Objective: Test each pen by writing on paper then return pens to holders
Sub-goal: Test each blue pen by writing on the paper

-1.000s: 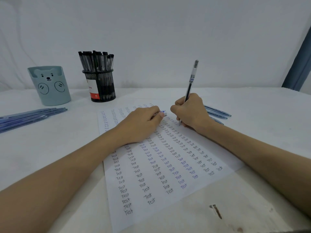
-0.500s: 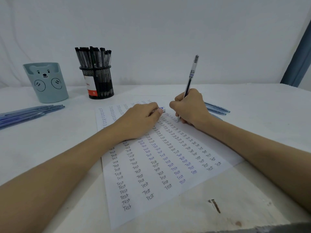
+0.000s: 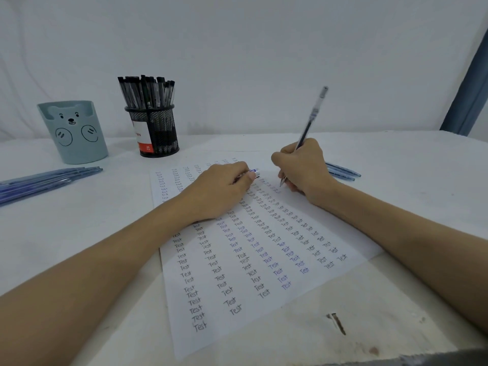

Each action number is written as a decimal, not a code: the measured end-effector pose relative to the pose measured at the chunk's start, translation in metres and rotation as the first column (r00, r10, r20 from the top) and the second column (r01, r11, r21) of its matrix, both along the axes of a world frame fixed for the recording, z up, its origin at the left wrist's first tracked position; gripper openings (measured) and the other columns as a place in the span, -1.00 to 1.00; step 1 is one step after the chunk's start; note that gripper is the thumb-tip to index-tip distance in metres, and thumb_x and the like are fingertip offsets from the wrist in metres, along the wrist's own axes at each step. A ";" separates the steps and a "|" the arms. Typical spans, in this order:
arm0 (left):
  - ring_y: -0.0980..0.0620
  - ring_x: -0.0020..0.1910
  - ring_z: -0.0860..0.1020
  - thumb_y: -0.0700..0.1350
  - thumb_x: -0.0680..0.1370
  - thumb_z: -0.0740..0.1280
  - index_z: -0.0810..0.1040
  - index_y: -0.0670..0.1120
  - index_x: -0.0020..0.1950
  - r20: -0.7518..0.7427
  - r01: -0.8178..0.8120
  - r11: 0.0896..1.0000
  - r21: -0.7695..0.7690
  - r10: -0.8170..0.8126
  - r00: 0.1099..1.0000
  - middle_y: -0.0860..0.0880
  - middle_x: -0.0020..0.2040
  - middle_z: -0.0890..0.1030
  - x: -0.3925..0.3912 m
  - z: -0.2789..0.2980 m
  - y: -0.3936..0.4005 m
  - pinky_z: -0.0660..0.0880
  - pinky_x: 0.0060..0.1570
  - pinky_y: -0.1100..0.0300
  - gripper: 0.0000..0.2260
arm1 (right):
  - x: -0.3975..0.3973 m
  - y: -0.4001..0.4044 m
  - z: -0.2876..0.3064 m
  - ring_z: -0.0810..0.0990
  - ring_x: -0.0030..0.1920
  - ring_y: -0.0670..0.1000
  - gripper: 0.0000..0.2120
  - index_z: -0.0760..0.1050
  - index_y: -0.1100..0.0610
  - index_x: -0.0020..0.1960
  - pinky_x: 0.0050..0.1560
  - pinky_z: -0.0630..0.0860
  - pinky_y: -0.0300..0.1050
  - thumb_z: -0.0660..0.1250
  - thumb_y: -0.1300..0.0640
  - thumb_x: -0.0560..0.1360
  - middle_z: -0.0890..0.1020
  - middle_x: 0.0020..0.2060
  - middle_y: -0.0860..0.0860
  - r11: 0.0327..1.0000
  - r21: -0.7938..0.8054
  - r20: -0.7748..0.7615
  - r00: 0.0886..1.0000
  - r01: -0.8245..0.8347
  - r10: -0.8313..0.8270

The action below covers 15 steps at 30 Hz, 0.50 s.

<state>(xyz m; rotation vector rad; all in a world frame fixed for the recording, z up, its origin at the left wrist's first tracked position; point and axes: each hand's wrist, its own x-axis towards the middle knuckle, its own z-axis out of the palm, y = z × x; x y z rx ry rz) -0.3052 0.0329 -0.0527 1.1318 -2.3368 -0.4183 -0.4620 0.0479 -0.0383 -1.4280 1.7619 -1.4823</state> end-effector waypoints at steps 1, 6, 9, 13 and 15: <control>0.12 -0.31 0.36 0.03 0.63 0.09 0.48 -0.18 -0.06 -0.007 0.004 1.000 0.001 -0.004 1.000 -0.01 -0.25 0.48 0.000 0.000 0.000 0.30 -0.25 0.29 -0.69 | -0.001 0.002 0.002 0.23 -0.75 -0.08 -0.72 0.33 0.19 -0.45 -0.65 0.14 -0.40 0.26 0.30 0.42 0.43 -0.63 0.04 1.000 0.007 0.098 0.995 -0.009 0.009; 0.19 -0.21 0.38 0.05 0.60 0.15 0.53 -0.01 -0.03 -0.066 0.027 1.000 0.013 -0.026 0.997 0.09 -0.17 0.46 0.001 0.001 -0.003 0.27 -0.21 0.43 -0.78 | -0.007 0.010 0.013 0.18 -0.66 -0.05 -0.67 0.34 0.15 -0.31 -0.58 0.12 -0.35 0.24 -0.03 0.53 0.36 -0.66 0.02 0.978 0.085 0.338 0.929 -0.188 0.150; 0.08 -0.10 0.42 0.06 0.59 0.17 0.54 -0.01 0.03 -0.085 0.015 0.999 0.040 -0.012 0.996 0.02 -0.09 0.47 0.002 0.002 -0.004 0.31 -0.10 0.32 -0.78 | -0.009 0.011 0.016 0.22 -0.64 -0.04 -0.66 0.38 0.18 -0.33 -0.56 0.20 -0.31 0.28 0.02 0.54 0.40 -0.59 0.06 0.961 0.053 0.384 0.894 -0.272 0.232; 0.09 -0.08 0.43 0.03 0.60 0.16 0.53 0.08 -0.03 -0.103 0.032 0.998 0.052 -0.026 0.994 -0.02 -0.04 0.48 0.002 0.003 -0.002 0.31 -0.05 0.34 -0.84 | -0.011 0.011 0.018 0.40 -0.55 0.05 -0.68 0.45 0.21 -0.37 -0.43 0.41 -0.19 0.31 0.06 0.49 0.51 -0.50 0.14 0.949 0.011 0.437 0.855 -0.314 0.278; 0.09 -0.09 0.43 0.02 0.61 0.16 0.51 0.12 -0.06 -0.113 0.037 0.998 0.059 -0.030 0.993 -0.04 -0.03 0.49 0.002 0.004 -0.001 0.31 -0.05 0.35 -0.85 | -0.012 0.011 0.019 0.41 -0.54 0.08 -0.62 0.43 0.22 -0.39 -0.43 0.42 -0.18 0.24 0.03 0.52 0.51 -0.51 0.16 0.946 0.000 0.469 0.835 -0.325 0.287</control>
